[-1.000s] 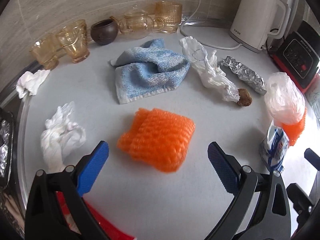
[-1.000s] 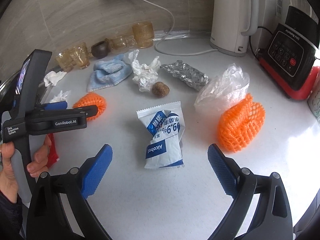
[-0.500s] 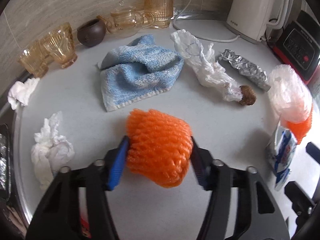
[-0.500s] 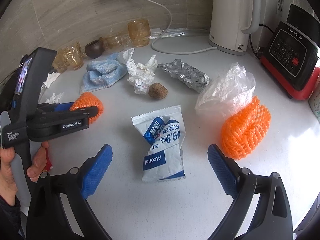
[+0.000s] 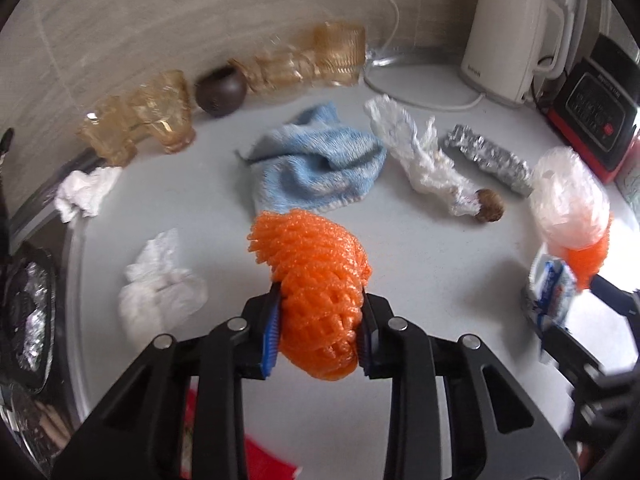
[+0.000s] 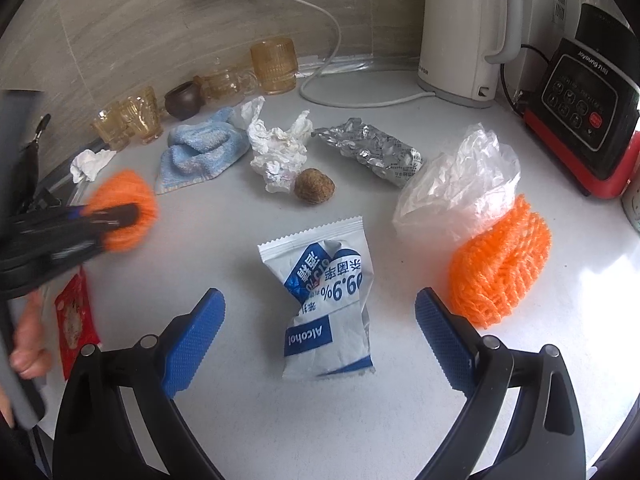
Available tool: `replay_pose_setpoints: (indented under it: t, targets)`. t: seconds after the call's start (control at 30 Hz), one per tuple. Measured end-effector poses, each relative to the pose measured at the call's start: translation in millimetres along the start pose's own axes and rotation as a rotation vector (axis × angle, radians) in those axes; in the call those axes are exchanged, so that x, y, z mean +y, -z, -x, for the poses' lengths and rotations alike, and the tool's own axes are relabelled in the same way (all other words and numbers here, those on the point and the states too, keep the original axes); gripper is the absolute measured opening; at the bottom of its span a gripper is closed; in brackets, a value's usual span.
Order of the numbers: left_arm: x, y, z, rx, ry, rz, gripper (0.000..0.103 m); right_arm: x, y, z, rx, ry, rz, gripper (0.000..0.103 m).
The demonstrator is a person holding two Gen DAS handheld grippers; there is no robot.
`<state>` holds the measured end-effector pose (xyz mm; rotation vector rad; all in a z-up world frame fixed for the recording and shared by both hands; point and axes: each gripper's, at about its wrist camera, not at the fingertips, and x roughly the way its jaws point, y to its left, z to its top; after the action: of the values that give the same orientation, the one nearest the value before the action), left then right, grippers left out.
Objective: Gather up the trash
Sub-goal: 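Grasp the white alcohol wipe packet with the right gripper, then release the packet and the orange net into the green basket with both grippers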
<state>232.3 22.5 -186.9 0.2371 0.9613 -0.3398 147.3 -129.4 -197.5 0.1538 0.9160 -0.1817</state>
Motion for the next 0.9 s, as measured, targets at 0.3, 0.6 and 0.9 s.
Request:
replay_pose_setpoints:
  t: [0.3,0.6,0.9]
  targets:
    - [15,21,37,-0.023,0.029,0.033,0.03,-1,-3,-34,0.07,0.043,0.009,0.02]
    - [7,44,66,-0.025,0.065,0.028,0.03,4,4,23,0.008,-0.039,0.024,0.015]
    - [-28,115,130,-0.002,0.111,-0.025,0.031,10,79,124,0.014,-0.112,0.169,0.015]
